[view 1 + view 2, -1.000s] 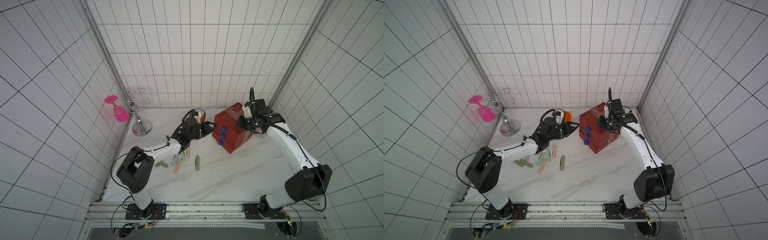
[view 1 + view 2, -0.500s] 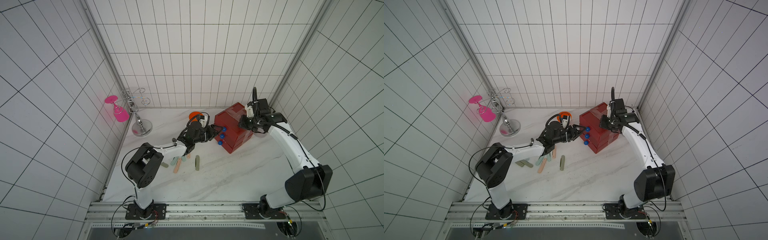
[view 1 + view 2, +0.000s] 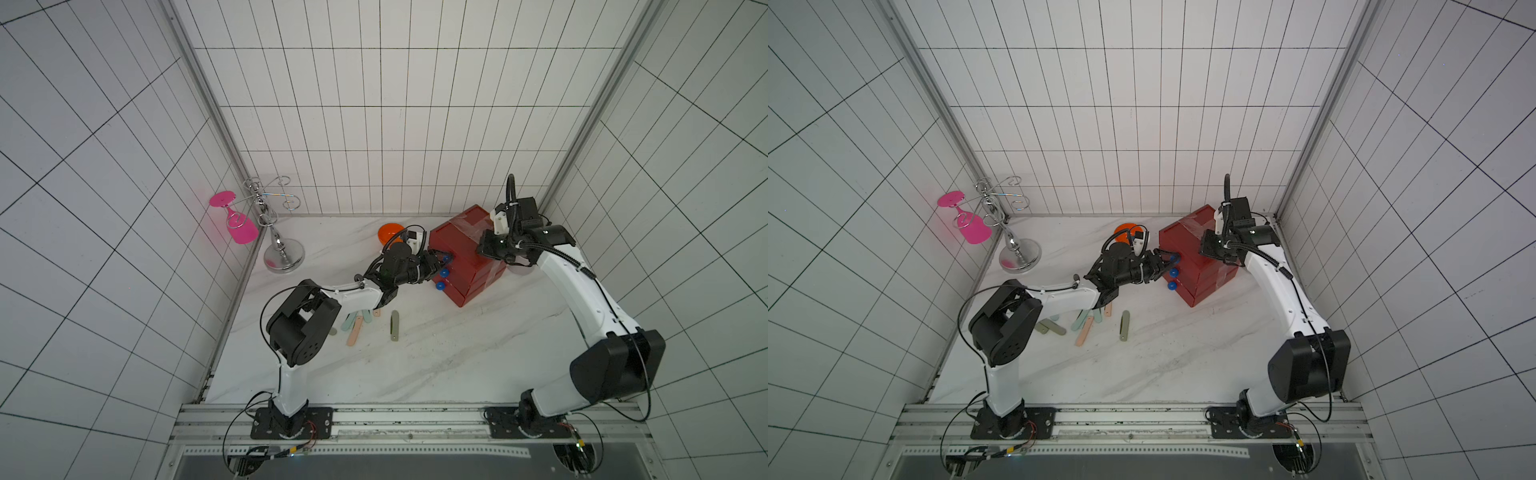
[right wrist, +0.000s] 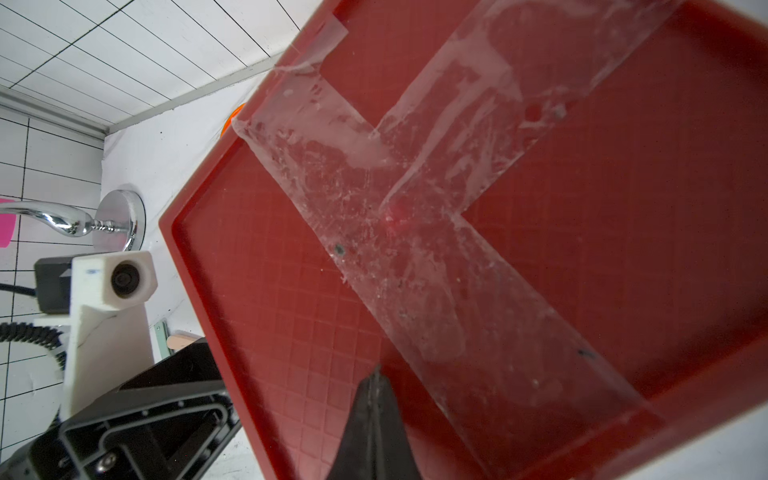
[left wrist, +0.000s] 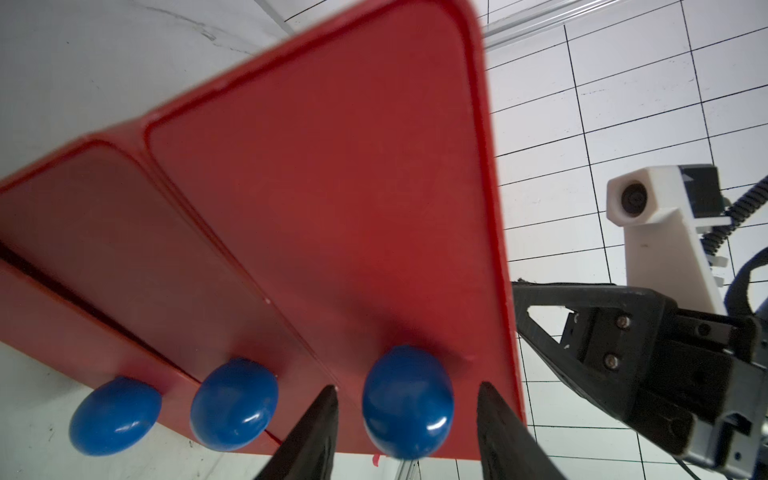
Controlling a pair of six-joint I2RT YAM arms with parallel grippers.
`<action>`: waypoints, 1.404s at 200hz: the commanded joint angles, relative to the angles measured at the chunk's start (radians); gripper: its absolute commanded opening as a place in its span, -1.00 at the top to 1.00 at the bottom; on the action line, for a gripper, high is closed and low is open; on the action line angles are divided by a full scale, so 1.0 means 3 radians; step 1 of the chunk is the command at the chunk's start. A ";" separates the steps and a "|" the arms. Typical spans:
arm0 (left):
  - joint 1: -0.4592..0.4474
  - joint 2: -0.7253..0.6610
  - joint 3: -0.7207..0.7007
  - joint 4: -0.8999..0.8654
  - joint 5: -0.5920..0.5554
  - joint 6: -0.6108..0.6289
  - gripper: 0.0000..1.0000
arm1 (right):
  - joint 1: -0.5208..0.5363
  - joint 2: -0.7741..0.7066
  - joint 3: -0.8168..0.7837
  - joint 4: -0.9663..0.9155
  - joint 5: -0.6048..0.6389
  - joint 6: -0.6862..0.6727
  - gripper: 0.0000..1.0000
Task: Place the fruit knives into the drawer by color
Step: Open the drawer in the storage box.
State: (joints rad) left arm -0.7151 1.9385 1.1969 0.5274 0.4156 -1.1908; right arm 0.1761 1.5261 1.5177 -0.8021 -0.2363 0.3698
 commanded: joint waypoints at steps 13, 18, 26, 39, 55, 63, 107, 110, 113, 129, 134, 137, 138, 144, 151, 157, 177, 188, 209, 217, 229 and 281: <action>-0.0004 0.0172 0.0181 0.0134 0.0001 -0.0085 0.00 | -0.0035 0.0051 -0.0099 -0.0070 -0.0046 0.0000 0.97; -0.0004 0.0184 0.0193 0.0138 0.0005 -0.0089 0.02 | -0.0034 0.0052 -0.0101 -0.0067 -0.0045 0.0000 0.97; -0.0004 0.0204 0.0209 0.0144 0.0005 -0.0093 0.08 | -0.0036 0.0052 -0.0102 -0.0071 -0.0048 -0.0005 0.97; 0.0000 0.0221 0.0232 0.0149 0.0005 -0.0101 0.13 | -0.0039 0.0052 -0.0104 -0.0070 -0.0054 -0.0006 0.97; 0.0003 0.0231 0.0244 0.0147 -0.0005 -0.0100 0.18 | -0.0045 0.0052 -0.0114 -0.0072 -0.0058 -0.0006 0.97; 0.0001 0.0227 0.0244 0.0149 -0.0007 -0.0101 0.20 | -0.0043 0.0054 -0.0119 -0.0069 -0.0065 -0.0008 0.97; 0.0011 0.0227 0.0204 0.0160 -0.0031 -0.0101 0.56 | -0.0045 0.0068 -0.0135 -0.0065 -0.0081 -0.0008 0.97; 0.0014 0.0224 0.0200 0.0164 -0.0035 -0.0102 0.60 | -0.0045 0.0070 -0.0136 -0.0065 -0.0082 -0.0009 0.97; 0.0014 0.0217 0.0189 0.0168 -0.0033 -0.0105 0.62 | -0.0044 0.0068 -0.0135 -0.0063 -0.0082 -0.0010 0.97; 0.0025 0.0174 0.0128 0.0197 -0.0044 -0.0114 0.74 | -0.0042 0.0070 -0.0139 -0.0063 -0.0068 -0.0011 0.97; 0.0025 0.0150 0.0101 0.0204 -0.0048 -0.0115 0.76 | -0.0043 0.0068 -0.0140 -0.0063 -0.0062 -0.0010 0.97; 0.0028 0.0135 0.0082 0.0205 -0.0054 -0.0114 0.77 | -0.0046 0.0067 -0.0140 -0.0062 -0.0057 -0.0008 0.97; 0.0027 0.0129 0.0076 0.0205 -0.0055 -0.0112 0.77 | -0.0048 0.0067 -0.0140 -0.0065 -0.0056 -0.0007 0.97; 0.0035 0.0095 0.0037 0.0203 -0.0065 -0.0111 0.78 | -0.0050 0.0062 -0.0145 -0.0064 -0.0047 -0.0008 0.97; 0.0040 0.0053 -0.0010 0.0206 -0.0073 -0.0102 0.79 | -0.0050 0.0060 -0.0150 -0.0064 -0.0039 -0.0003 0.97; 0.0046 0.0007 -0.0058 0.0201 -0.0078 -0.0099 0.79 | -0.0054 0.0062 -0.0153 -0.0063 -0.0039 0.0005 0.97; 0.0080 -0.0144 -0.0243 0.0198 -0.0088 -0.0077 0.79 | -0.0055 0.0067 -0.0161 -0.0066 -0.0025 0.0019 0.98; 0.0108 -0.0239 -0.0358 0.0200 -0.0087 -0.0061 0.79 | -0.0061 0.0072 -0.0168 -0.0063 -0.0025 0.0025 0.97; 0.0176 -0.0437 -0.0583 0.0141 -0.0090 -0.0001 0.80 | -0.0065 0.0066 -0.0181 -0.0063 -0.0023 0.0033 0.98; 0.0207 -0.0519 -0.0666 0.0113 -0.0081 0.0025 0.80 | -0.0065 0.0057 -0.0190 -0.0064 -0.0016 0.0031 0.98; 0.0248 -0.0646 -0.0786 0.0038 -0.0078 0.0080 0.80 | -0.0064 0.0046 -0.0202 -0.0066 -0.0012 0.0032 0.97; 0.0319 -0.0977 -0.1083 -0.0175 -0.0121 0.0242 0.74 | -0.0067 0.0011 -0.0258 -0.0063 -0.0015 0.0045 0.97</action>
State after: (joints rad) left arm -0.6342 1.6676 0.8993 0.5190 0.4179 -1.1473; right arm 0.1696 1.5288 1.5043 -0.7727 -0.2497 0.3763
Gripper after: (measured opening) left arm 0.324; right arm 0.047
